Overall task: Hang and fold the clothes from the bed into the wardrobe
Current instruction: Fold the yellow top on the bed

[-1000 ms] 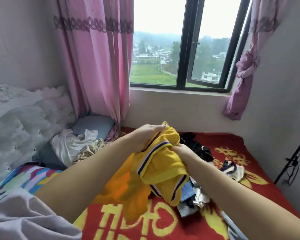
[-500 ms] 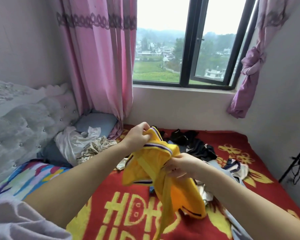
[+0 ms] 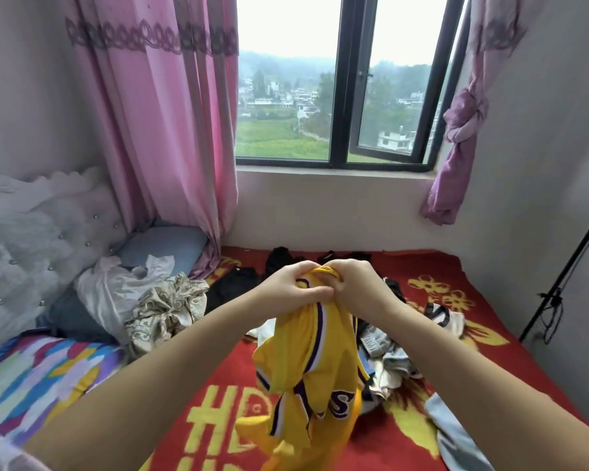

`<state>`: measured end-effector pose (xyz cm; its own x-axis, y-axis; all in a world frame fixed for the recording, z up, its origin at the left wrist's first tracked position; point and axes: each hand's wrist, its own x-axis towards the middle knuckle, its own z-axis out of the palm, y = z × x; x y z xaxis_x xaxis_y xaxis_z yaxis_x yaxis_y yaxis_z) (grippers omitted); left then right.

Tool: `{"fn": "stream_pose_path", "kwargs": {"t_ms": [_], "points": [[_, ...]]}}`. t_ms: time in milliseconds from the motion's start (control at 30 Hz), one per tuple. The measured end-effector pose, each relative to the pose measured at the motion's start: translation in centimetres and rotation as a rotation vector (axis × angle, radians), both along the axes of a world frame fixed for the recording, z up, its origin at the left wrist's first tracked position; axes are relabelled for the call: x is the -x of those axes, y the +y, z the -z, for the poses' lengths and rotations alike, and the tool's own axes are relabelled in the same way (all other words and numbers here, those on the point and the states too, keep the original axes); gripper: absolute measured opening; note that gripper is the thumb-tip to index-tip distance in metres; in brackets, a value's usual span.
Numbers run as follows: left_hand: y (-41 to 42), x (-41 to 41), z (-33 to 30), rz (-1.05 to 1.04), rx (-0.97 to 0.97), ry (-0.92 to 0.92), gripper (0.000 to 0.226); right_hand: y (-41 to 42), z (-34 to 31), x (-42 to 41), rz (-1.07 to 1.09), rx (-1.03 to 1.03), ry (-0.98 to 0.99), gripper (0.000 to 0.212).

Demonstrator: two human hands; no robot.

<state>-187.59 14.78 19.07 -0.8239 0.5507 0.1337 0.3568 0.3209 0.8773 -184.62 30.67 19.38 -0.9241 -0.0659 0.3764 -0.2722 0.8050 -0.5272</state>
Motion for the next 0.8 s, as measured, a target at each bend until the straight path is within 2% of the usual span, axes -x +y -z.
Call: {"fn": "stream_pose_path", "kwargs": {"t_ms": [100,200,300,400,500,633,700,800], "points": [[-0.7,-0.1,0.9,0.012,0.077,0.022,0.025,0.6,-0.9,0.0,0.018,0.133,0.058,0.025],[-2.0,0.1,2.4,-0.004,0.158,-0.093,0.014,1.4,-1.8,0.0,-0.002,0.376,0.044,0.027],[-2.8,0.5,2.7,-0.078,-0.027,-0.130,0.011,2.2,-2.0,0.1,-0.021,0.459,0.029,0.021],[-2.7,1.2,0.4,-0.076,-0.173,-0.107,0.003,2.6,-1.5,0.2,-0.093,0.345,-0.098,0.016],[-2.6,2.0,-2.1,-0.012,-0.078,-0.056,0.005,2.4,-0.9,0.3,-0.167,0.461,-0.192,0.019],[-4.1,3.4,-1.4,-0.104,0.039,0.012,0.012,3.3,-2.7,0.3,-0.083,0.619,-0.128,0.021],[-5.5,3.8,0.4,-0.178,0.105,0.019,0.009,4.2,-4.2,0.2,-0.062,0.595,-0.073,0.020],[-8.1,4.2,3.5,-0.313,0.209,0.056,0.017,5.7,-5.9,0.1,-0.023,0.566,-0.010,0.015]]}}
